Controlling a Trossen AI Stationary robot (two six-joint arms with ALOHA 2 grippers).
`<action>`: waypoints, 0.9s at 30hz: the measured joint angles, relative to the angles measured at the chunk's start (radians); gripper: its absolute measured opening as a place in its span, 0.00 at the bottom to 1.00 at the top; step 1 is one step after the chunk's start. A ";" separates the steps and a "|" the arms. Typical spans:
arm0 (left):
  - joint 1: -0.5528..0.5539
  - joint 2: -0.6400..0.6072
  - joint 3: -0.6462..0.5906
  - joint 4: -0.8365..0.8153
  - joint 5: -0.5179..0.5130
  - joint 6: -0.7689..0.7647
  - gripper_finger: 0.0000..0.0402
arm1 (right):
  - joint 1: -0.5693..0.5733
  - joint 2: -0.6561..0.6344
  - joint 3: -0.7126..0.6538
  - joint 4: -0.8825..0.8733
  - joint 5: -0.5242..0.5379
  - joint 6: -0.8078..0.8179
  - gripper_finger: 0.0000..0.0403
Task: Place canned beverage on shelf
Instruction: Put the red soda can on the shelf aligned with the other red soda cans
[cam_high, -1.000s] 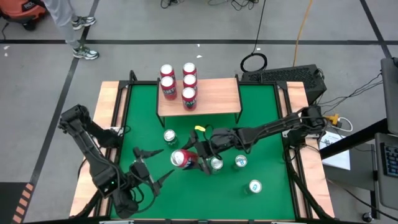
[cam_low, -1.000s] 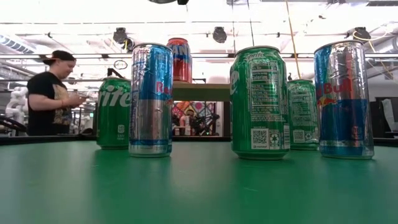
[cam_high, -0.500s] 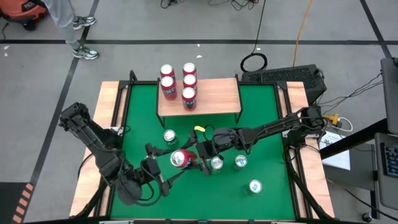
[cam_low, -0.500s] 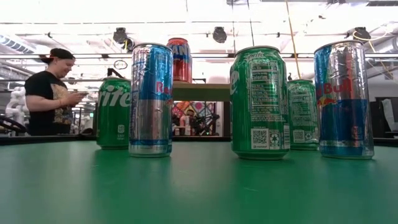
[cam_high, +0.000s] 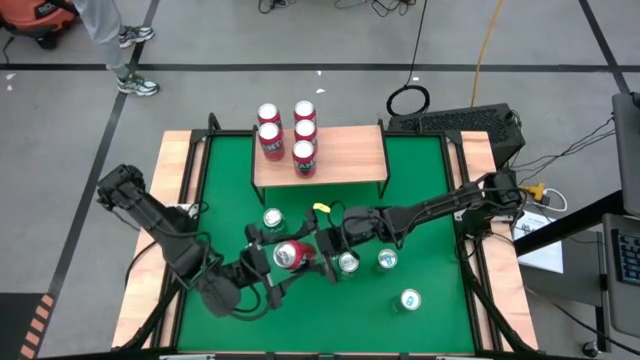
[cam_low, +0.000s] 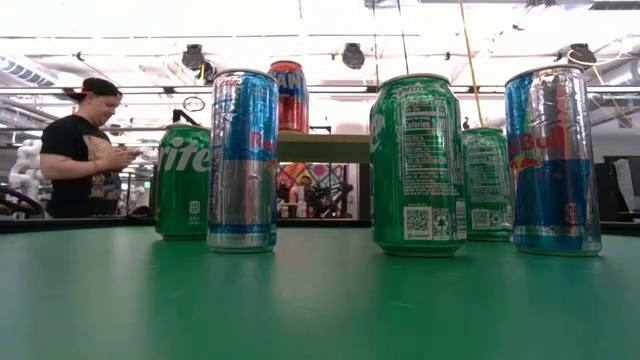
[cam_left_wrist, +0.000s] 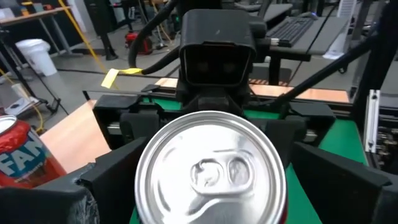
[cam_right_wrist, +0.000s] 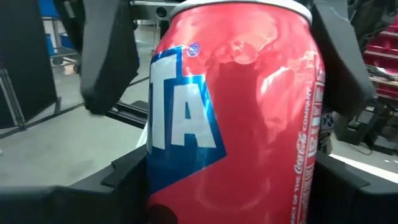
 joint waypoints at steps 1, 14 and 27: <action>-0.007 0.000 0.000 0.000 -0.011 -0.002 0.97 | 0.000 0.000 0.000 -0.001 -0.002 0.000 0.73; -0.030 0.000 0.000 -0.168 -0.057 -0.179 0.88 | -0.002 -0.001 0.000 -0.013 0.014 0.003 0.73; -0.030 0.000 0.000 -0.183 -0.071 -0.155 0.70 | -0.001 -0.005 0.000 -0.023 0.038 -0.016 0.76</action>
